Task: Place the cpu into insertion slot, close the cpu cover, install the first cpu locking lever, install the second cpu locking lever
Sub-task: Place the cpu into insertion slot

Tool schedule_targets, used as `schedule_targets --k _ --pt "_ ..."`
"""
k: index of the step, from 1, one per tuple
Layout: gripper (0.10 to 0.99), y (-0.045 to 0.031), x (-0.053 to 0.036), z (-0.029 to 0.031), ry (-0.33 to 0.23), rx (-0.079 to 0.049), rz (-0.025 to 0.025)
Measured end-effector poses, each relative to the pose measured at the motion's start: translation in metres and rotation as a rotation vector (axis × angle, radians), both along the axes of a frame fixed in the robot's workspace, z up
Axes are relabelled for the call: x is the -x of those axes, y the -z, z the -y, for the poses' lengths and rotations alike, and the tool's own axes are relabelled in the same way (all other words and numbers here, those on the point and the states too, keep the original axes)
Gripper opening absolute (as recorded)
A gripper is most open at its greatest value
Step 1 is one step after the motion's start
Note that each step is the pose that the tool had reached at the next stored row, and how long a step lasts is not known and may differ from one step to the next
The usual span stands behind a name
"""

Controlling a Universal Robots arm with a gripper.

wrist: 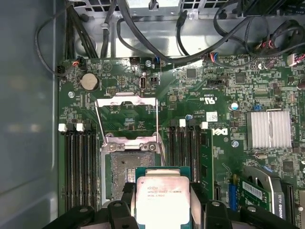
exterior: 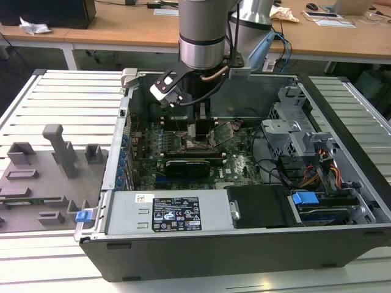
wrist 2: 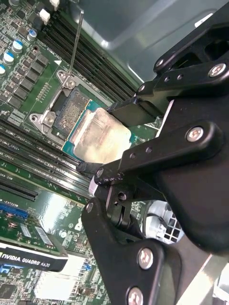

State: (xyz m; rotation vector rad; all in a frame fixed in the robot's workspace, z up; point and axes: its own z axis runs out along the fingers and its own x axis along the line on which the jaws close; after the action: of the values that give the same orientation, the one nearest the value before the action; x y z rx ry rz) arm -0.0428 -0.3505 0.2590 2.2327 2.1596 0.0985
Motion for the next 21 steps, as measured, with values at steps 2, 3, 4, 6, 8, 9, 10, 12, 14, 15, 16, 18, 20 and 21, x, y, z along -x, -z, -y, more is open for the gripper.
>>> schedule_targets --k 2,3,4,6,8,9,10,12,14,15,16,18,20,21 --pt "0.541 0.0021 0.0000 0.0000 0.000 0.000 -0.0001" --pt "0.541 0.0029 0.0000 -0.0001 0.000 0.000 0.0000" --pt "0.541 0.0049 0.0000 -0.0001 0.000 0.000 0.0000" --pt "0.541 0.0081 -0.0023 -0.0026 0.000 0.003 -0.0058" --pt "0.541 0.0114 -0.0048 -0.0063 0.000 0.004 -0.0108" --pt "0.541 0.0125 -0.0061 -0.0088 0.000 0.005 -0.0121" --pt "0.541 0.0135 -0.0080 -0.0118 0.000 0.005 -0.0153" --pt "0.541 0.0165 -0.0099 -0.0161 -0.001 0.006 -0.0185" --pt "0.541 0.0205 -0.0100 -0.0175 -0.006 0.006 -0.0186" --pt "0.541 0.0229 -0.0100 -0.0179 -0.011 0.006 -0.0186" --pt "0.541 0.0247 -0.0100 -0.0182 -0.020 0.006 -0.0185" --pt "0.541 0.0263 -0.0100 -0.0184 -0.038 0.007 -0.0185" --pt "0.541 0.0279 -0.0100 -0.0188 -0.055 0.007 -0.0185" --pt "0.541 0.0284 -0.0100 -0.0190 -0.058 0.007 -0.0185"
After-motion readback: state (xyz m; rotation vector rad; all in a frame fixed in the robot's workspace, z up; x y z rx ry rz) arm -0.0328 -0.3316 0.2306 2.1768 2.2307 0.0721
